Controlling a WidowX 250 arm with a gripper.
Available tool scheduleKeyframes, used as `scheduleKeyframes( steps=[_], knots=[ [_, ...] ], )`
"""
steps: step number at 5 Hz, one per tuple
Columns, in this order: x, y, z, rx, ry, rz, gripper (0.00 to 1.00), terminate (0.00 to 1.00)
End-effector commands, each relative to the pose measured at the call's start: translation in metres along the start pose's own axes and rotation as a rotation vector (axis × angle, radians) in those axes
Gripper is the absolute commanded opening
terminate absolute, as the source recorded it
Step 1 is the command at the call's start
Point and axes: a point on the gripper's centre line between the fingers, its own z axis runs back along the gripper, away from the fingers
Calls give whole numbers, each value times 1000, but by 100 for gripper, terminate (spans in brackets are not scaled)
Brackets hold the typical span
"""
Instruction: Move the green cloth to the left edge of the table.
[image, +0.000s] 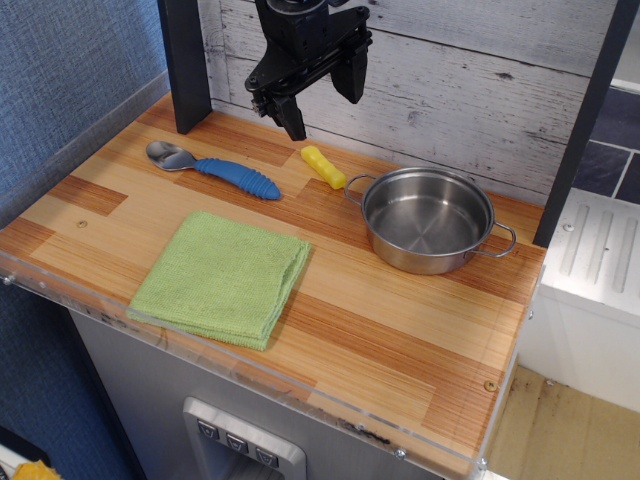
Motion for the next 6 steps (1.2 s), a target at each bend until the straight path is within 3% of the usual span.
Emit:
scheduleKeyframes(
  steps=[1,4,6],
  knots=[
    [0,0,0,0,0,0,100,0],
    [-15,32,9,92,-20,67,100,0],
    [-43,53,13,177,1,135,100,0]
  ],
)
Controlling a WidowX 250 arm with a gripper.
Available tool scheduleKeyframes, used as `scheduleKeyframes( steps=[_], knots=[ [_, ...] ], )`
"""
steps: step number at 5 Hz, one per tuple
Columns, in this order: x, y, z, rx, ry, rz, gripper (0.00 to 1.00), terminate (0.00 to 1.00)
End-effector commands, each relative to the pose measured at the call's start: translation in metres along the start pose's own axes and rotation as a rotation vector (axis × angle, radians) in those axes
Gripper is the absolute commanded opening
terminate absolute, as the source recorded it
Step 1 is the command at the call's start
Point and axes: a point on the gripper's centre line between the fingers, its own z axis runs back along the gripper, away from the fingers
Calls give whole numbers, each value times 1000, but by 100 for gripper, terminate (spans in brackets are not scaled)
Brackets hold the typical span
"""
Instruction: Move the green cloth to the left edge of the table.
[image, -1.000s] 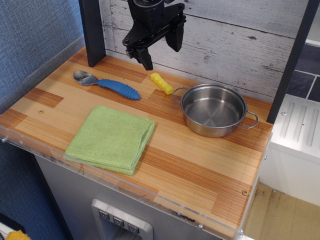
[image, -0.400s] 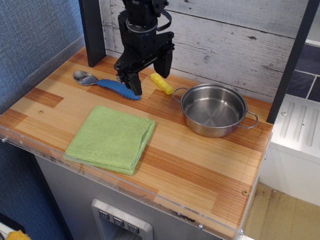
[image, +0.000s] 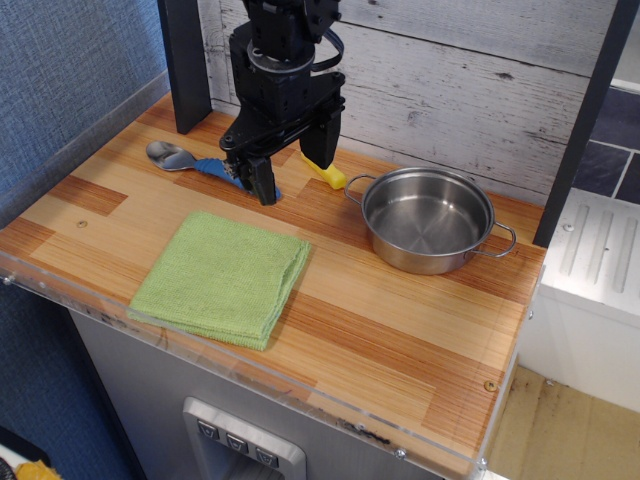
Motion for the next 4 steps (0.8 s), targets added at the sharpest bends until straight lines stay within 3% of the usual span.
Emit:
scheduleKeyframes(
  steps=[1,2,4],
  knots=[
    [-22,20,4,40,23,123,100,0],
    [-29,39,-8,77,48,158,100,0],
    [-22,65,-13,85,25,217,100,0]
  ],
)
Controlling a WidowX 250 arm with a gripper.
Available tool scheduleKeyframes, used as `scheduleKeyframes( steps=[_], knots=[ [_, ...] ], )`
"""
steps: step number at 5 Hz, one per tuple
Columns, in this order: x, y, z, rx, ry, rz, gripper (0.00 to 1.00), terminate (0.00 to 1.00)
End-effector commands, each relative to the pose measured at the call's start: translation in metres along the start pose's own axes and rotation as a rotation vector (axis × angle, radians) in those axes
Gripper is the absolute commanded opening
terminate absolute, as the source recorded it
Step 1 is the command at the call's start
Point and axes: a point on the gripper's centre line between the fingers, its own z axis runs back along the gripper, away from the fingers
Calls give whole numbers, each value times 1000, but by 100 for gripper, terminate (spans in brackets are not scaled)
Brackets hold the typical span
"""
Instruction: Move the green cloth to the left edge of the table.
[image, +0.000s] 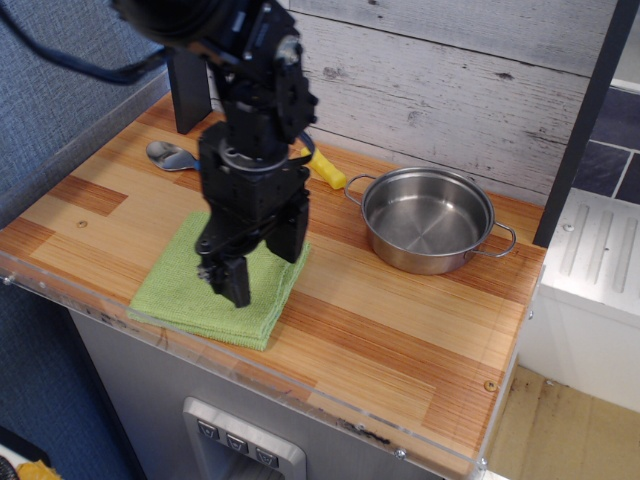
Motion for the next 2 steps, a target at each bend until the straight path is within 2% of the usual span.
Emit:
scheduleKeyframes(
  steps=[1,2],
  knots=[
    [19,-4,0,-96,-36,34,100,0],
    [23,-9,-10,-97,-45,43,100,0]
  ],
)
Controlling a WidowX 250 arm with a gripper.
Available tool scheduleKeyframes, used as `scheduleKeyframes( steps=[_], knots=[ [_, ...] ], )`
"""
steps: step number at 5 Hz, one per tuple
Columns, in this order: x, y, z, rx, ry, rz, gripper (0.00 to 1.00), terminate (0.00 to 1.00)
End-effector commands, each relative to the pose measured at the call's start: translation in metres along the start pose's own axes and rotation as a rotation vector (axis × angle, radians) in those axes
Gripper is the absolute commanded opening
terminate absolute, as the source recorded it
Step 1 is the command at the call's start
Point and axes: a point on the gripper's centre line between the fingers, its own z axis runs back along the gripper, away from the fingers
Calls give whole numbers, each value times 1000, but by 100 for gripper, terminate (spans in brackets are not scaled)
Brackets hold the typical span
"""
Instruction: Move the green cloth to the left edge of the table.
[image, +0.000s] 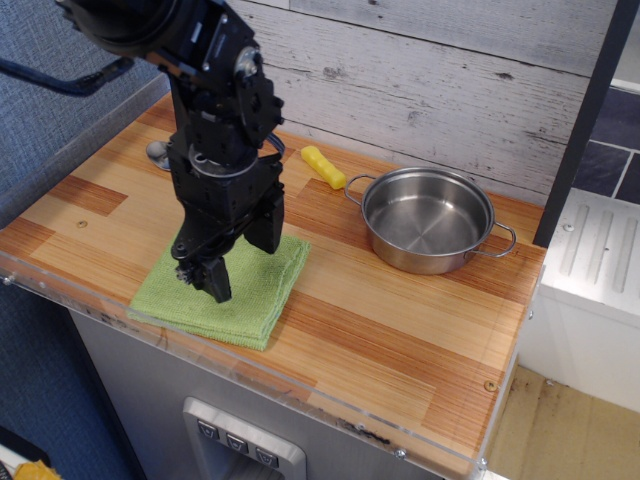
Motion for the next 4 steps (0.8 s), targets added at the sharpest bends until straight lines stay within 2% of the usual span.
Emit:
scheduleKeyframes(
  steps=[1,2,4],
  knots=[
    [5,-13,-13,-33,-14,29,100,0],
    [6,-14,-22,-19,7,36,100,0],
    [25,-11,-19,-27,-12,52,100,0]
  ],
)
